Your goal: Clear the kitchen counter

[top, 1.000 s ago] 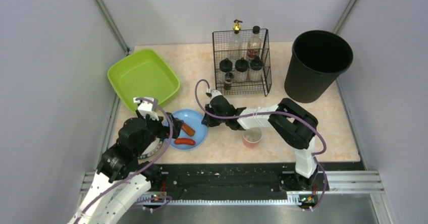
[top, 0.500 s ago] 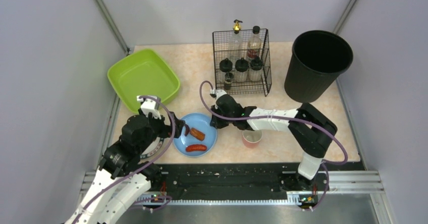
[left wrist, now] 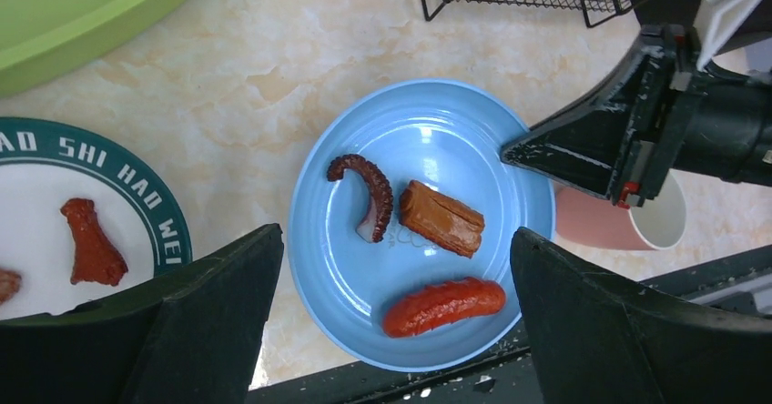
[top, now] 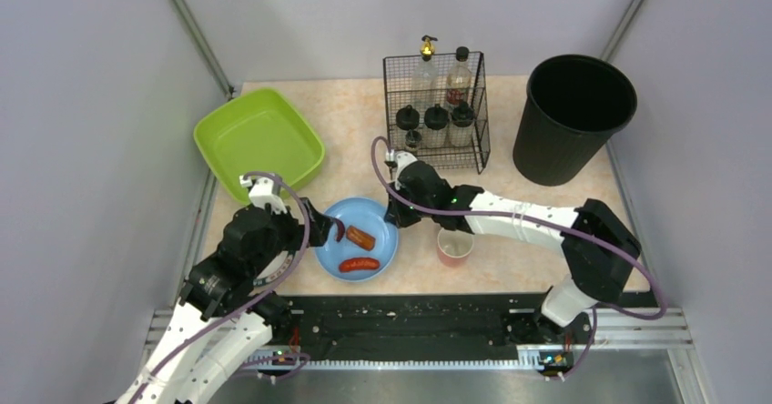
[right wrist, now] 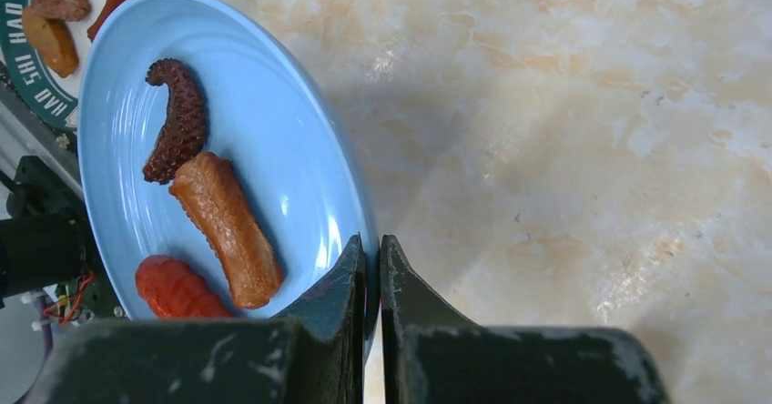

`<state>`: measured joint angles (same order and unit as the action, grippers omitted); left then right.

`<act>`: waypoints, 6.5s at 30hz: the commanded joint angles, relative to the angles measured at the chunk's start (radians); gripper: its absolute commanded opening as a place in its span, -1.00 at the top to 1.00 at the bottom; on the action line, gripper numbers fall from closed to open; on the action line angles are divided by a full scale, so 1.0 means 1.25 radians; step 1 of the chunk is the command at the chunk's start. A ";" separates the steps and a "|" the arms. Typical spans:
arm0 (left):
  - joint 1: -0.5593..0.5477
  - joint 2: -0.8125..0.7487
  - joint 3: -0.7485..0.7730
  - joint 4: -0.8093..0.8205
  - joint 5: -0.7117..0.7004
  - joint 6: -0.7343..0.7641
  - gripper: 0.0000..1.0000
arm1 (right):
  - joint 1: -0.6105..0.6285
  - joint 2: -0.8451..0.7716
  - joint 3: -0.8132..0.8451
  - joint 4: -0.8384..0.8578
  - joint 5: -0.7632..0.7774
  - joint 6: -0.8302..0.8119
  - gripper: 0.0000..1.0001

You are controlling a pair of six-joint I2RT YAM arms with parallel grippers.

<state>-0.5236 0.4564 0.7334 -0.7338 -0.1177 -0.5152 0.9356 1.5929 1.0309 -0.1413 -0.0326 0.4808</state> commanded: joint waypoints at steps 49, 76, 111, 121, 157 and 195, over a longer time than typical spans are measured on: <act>0.001 -0.219 -0.279 0.302 0.207 -0.334 1.00 | -0.062 -0.281 0.004 -0.099 -0.126 -0.010 1.00; 0.000 -0.221 -0.282 0.378 0.292 -0.462 1.00 | -0.071 -0.315 -0.034 -0.117 -0.189 -0.011 0.04; 0.001 -0.272 -0.216 0.213 0.079 -0.343 -0.43 | -0.219 -0.270 -0.078 0.085 -0.314 0.195 1.00; 0.001 -0.245 -0.058 0.158 0.065 -0.212 -0.47 | -0.300 -0.291 0.012 0.044 -0.300 0.243 1.00; 0.001 -0.132 0.008 0.057 0.011 0.068 -0.49 | -0.954 -0.296 0.266 -0.081 -0.310 0.372 1.00; -0.001 -0.184 -0.019 0.068 0.001 0.072 -0.56 | -1.011 -0.242 0.333 -0.119 0.215 0.031 1.00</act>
<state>-0.5201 0.2375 0.7158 -0.7025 -0.1062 -0.4416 -0.3622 1.3037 1.4086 -0.3996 0.1459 0.6270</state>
